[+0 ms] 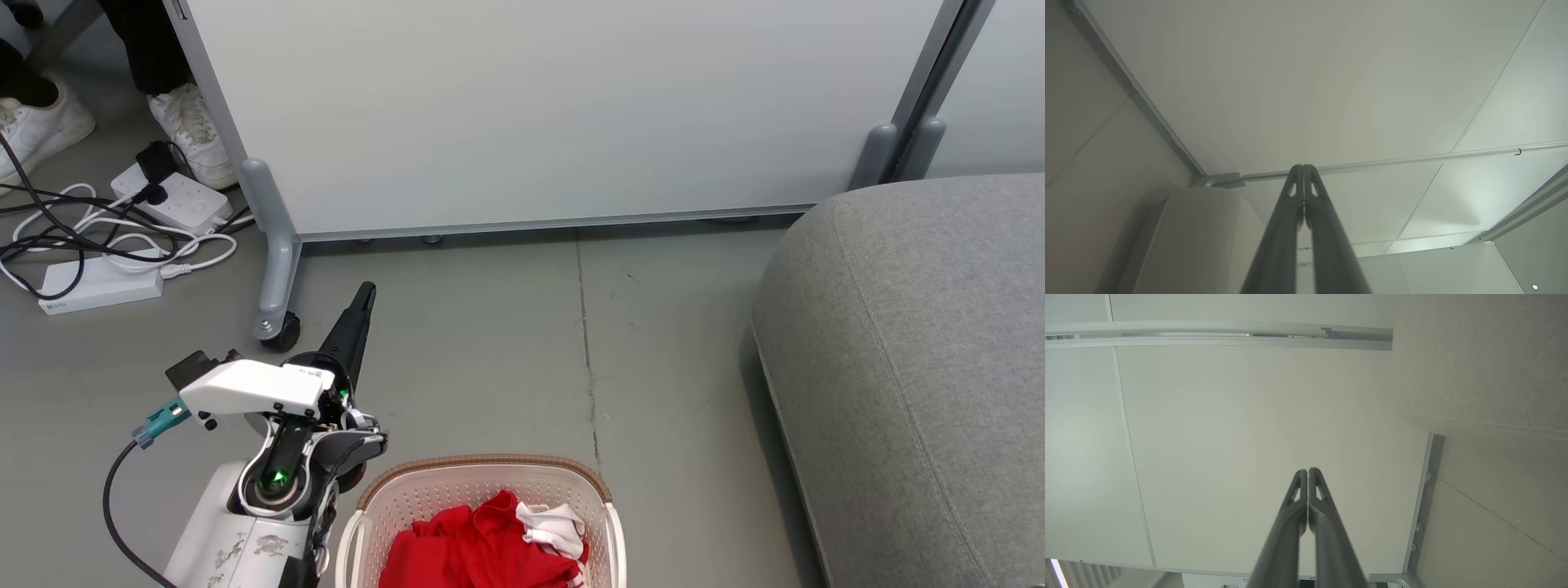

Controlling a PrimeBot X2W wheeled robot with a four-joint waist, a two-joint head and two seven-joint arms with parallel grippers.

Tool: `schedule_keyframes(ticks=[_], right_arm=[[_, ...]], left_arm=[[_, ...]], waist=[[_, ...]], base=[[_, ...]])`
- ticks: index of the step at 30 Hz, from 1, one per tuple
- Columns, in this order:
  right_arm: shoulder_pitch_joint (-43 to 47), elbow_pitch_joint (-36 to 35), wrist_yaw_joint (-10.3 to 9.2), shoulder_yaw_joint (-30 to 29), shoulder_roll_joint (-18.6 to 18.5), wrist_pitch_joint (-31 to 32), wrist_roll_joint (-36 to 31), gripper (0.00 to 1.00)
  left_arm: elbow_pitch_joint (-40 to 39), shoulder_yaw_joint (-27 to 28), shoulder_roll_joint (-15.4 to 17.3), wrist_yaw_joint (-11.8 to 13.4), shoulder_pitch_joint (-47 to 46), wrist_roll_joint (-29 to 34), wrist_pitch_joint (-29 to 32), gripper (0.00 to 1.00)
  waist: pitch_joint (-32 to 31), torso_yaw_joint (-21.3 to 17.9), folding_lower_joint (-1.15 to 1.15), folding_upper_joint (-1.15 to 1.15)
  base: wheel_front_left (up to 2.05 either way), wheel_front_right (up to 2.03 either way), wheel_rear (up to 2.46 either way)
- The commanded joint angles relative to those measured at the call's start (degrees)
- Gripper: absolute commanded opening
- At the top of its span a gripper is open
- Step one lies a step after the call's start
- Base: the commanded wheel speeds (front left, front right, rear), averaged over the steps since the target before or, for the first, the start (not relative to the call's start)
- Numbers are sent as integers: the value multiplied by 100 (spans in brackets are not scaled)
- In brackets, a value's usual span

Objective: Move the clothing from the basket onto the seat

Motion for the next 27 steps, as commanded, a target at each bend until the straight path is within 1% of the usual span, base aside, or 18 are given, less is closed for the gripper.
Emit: schedule_keyframes(ticks=[1, 2, 3, 4, 5, 7, 16, 27], right_arm=[[39, -40, 16, 6, -45, -33, 1, 0], [39, -40, 16, 6, -45, -33, 1, 0], [0, -1, 0, -1, 0, -1, -1, 100], [-3, 28, 0, 0, 22, 1, -3, 0], [1, 76, -2, 9, 67, 0, -6, 100], [34, 168, -17, 37, 163, 0, -7, 100], [-138, 230, -14, 103, 240, -63, -277, 100], [-395, 388, -10, 156, 333, -138, -845, 100]], left_arm=[[-15, 19, 25, -22, -73, 7, -6, 0], [-15, 19, 25, -22, -73, 7, -6, 0], [-1, 0, 0, 0, 0, 1, -2, 100], [15, 0, -2, 1, 25, 4, -6, 0], [48, -5, -8, 2, 93, 7, -8, 100], [136, -11, -22, 2, 289, 9, -9, 100], [-150, 189, -17, 1, 523, 271, -257, 100], [-506, 441, -12, 0, 817, 622, -561, 100]], waist=[[0, 0, 0, 0], [0, 0, 0, 0], [0, 0, 0, 0], [0, 0, 0, 0], [1, 0, 0, 0], [3, 0, 0, 0], [-16, -6, 0, 0], [-44, 16, 0, 0]], base=[[0, 0, 0], [0, 0, 0], [0, 0, 0], [0, 0, 0], [0, 0, 0], [0, 0, 0], [0, 0, 0], [0, 0, 0]])
